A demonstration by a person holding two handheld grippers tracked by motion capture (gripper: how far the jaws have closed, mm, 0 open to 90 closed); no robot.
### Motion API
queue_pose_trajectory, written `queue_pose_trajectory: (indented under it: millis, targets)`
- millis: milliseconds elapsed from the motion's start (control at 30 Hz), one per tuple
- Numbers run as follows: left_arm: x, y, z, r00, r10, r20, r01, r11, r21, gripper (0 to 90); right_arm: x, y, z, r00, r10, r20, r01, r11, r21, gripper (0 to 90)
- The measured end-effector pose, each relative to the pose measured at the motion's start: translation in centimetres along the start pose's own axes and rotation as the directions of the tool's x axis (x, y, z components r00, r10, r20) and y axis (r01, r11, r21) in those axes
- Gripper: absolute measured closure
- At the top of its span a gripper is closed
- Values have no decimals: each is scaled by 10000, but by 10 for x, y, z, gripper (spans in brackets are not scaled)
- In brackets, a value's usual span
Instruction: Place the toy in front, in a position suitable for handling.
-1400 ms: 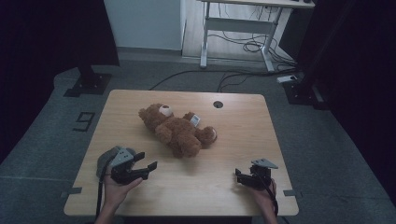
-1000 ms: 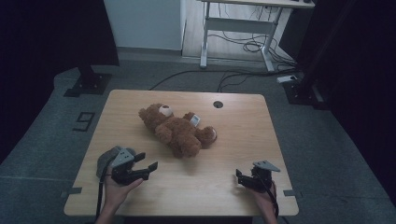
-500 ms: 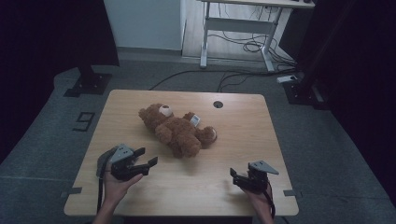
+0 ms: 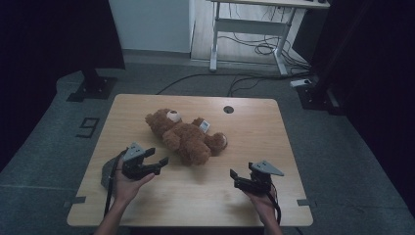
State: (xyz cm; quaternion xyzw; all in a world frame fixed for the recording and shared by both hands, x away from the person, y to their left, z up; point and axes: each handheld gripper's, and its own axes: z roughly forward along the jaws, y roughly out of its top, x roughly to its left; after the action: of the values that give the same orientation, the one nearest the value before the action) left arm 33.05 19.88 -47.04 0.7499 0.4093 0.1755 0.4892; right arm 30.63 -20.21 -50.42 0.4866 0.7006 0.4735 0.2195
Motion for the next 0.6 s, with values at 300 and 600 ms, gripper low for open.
queue_pose_trajectory:
  millis: [300, 600]
  targets:
    - [0, 14, 11, 9990, 408, -170, -408, 9992, -9, 220, 25, 24, 20, 9972, -288, -687, 269, 9992, -282, 176]
    - [4, 17, 37, 9974, 553, -459, -541, 9982, 274, 182, 57, 55, 45, 9870, -846, -1364, 800, 9960, -388, 175]
